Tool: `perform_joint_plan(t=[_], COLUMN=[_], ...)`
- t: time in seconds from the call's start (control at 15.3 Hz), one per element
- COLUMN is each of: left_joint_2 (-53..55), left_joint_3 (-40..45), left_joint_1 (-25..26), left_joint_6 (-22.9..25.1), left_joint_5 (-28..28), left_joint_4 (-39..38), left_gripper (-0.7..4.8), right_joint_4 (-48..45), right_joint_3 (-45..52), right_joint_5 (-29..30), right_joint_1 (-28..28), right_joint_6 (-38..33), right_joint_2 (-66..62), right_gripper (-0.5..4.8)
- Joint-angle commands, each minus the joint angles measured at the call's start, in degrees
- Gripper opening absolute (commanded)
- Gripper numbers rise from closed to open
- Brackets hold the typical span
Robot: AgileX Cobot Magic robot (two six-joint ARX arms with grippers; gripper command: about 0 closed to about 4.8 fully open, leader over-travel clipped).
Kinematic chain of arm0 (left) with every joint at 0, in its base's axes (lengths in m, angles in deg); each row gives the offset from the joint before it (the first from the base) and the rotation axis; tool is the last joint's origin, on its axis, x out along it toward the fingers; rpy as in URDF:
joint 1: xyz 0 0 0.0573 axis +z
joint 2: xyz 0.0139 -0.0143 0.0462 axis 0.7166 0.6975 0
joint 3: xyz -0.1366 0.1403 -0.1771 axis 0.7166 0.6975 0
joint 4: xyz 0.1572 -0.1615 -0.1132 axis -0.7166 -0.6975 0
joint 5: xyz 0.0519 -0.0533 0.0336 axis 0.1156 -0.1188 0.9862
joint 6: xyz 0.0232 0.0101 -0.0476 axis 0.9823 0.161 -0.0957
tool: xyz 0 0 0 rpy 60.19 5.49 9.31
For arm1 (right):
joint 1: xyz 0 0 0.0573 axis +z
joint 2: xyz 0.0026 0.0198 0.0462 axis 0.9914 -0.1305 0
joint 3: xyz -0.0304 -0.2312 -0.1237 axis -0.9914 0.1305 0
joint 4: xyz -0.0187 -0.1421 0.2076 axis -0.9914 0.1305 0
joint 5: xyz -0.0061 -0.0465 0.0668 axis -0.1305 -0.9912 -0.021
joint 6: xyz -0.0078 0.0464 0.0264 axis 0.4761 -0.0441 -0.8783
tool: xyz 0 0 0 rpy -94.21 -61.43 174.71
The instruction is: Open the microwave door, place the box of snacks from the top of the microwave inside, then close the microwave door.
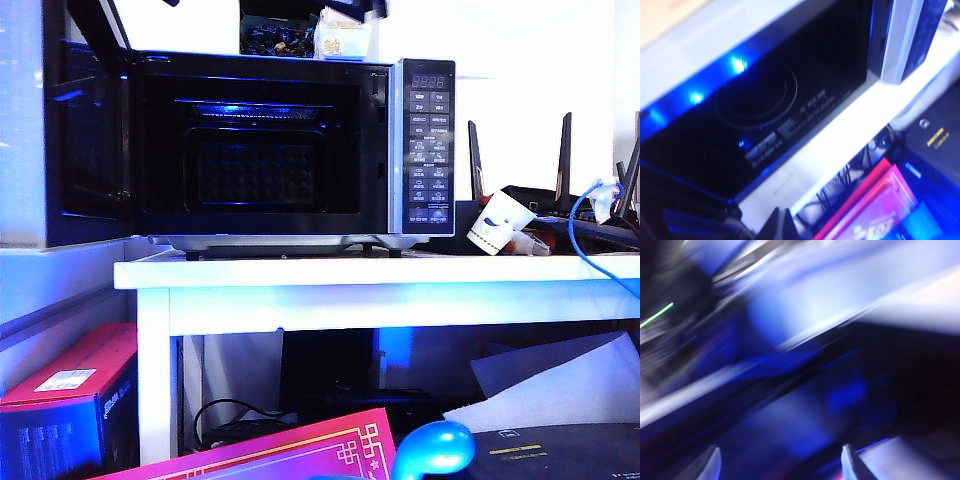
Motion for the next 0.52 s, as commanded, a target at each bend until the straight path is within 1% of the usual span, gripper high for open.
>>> perform_joint_plan(t=[0.07,0.2,0.26,0.33,0.39,0.52], left_joint_2=[0.0,0.0,0.0,0.0,0.0,0.0], left_joint_3=[0.1,0.1,0.0,0.0,0.0,0.0], left_joint_1=[0.0,0.0,0.0,0.0,0.0,0.0], left_joint_6=[1.4,1.3,1.3,1.3,1.3,0.1], left_joint_5=[-2.6,-7.6,-8.9,-9.4,-9.3,-9.3], left_joint_4=[-0.2,1.8,3.5,4.9,6.1,9.0], left_gripper=[-0.06,-0.06,-0.06,-0.06,-0.06,-0.06], right_joint_4=[-5.1,-8.3,-10.3,-11.1,-11.1,-12.3], right_joint_3=[-0.3,-0.3,-0.3,-0.3,-0.3,-0.4], right_joint_5=[-19.5,-32.3,-38.2,-39.8,-41.5,-44.2], right_joint_1=[0.0,0.0,0.0,0.0,0.0,0.0], right_joint_6=[3.3,10.4,11.7,11.7,12.3,15.8], right_joint_2=[0.5,0.5,0.5,0.5,0.4,-0.1], right_gripper=[3.21,3.21,4.42,4.79,4.79,4.79])
